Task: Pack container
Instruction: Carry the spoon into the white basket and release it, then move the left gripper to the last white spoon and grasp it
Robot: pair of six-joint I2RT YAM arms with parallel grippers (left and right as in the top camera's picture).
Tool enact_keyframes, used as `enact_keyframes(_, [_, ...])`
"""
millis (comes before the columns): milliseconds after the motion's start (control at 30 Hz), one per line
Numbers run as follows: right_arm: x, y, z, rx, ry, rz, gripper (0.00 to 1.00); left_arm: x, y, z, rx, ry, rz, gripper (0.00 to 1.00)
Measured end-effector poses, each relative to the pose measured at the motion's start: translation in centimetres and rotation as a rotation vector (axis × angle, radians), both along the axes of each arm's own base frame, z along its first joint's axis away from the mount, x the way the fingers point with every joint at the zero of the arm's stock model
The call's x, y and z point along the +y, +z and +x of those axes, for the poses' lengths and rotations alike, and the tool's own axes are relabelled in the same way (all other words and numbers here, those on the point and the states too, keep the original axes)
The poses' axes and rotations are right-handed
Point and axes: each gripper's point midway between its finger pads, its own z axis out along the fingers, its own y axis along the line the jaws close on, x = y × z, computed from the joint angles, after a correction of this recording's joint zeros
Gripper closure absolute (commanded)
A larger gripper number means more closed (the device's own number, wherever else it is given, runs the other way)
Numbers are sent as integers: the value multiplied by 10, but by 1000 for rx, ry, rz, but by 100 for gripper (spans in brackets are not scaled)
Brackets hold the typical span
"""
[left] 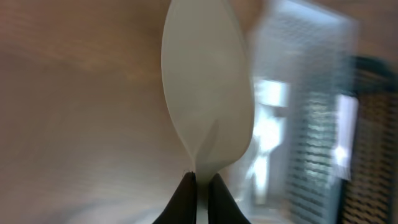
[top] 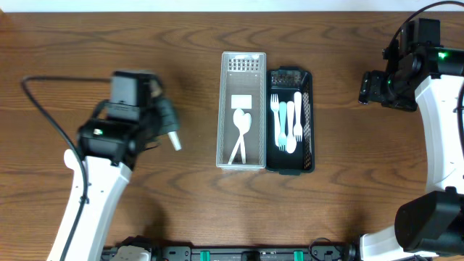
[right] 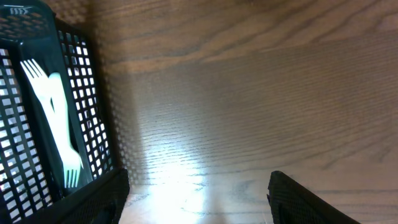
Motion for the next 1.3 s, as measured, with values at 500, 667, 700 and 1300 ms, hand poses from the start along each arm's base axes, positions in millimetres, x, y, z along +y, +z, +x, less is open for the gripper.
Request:
enact_keyframes(500, [2,0,-1,3,2,9,25,-140,-96,25,109,-364,84,94])
enact_keyframes(667, [3,0,-1,5,3,15,25,-146,-145,23,218,-389,134,75])
enact_keyframes(700, [3,0,-1,5,4,15,25,-146,-149,22,226,-395,141,71])
enact_keyframes(1300, [4,-1,-4,15,6,24,25,-44,-12,17,-11,-188,203,22])
